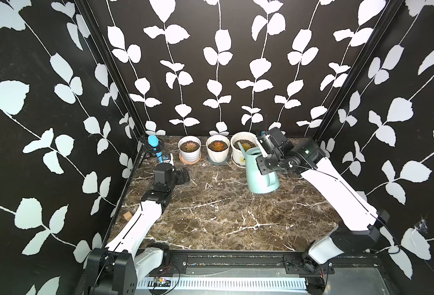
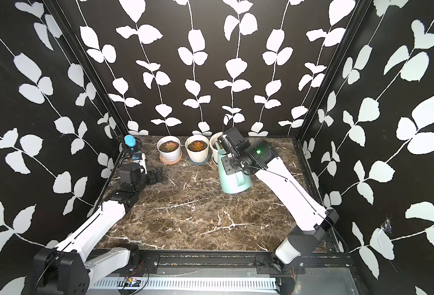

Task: Water the succulent around the soil edge
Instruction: Water the soil of the potted plant with water.

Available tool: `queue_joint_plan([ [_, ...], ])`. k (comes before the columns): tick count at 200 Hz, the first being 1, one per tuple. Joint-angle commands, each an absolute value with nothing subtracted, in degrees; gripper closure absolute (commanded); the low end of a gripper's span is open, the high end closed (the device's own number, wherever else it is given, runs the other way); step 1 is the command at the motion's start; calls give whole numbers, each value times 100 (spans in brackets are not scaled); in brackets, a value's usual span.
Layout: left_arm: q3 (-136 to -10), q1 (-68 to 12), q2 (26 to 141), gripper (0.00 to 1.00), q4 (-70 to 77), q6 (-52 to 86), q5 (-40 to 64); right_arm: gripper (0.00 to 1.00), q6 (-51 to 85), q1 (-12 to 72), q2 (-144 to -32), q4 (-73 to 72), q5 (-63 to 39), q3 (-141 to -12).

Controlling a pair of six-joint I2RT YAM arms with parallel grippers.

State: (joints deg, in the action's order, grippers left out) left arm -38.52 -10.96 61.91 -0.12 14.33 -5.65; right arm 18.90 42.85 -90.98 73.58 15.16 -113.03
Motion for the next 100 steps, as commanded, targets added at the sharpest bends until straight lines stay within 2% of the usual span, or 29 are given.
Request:
queue_joint_plan([
  [1, -3992, -1122, 6047, 1, -34, 1370, -651, 100, 1951, 4216, -9127, 7445, 1497, -11777],
  [100, -3999, -1125, 6033, 1, -20, 1362, -678, 100, 1917, 4108, -9989, 7983, 1293, -12862],
])
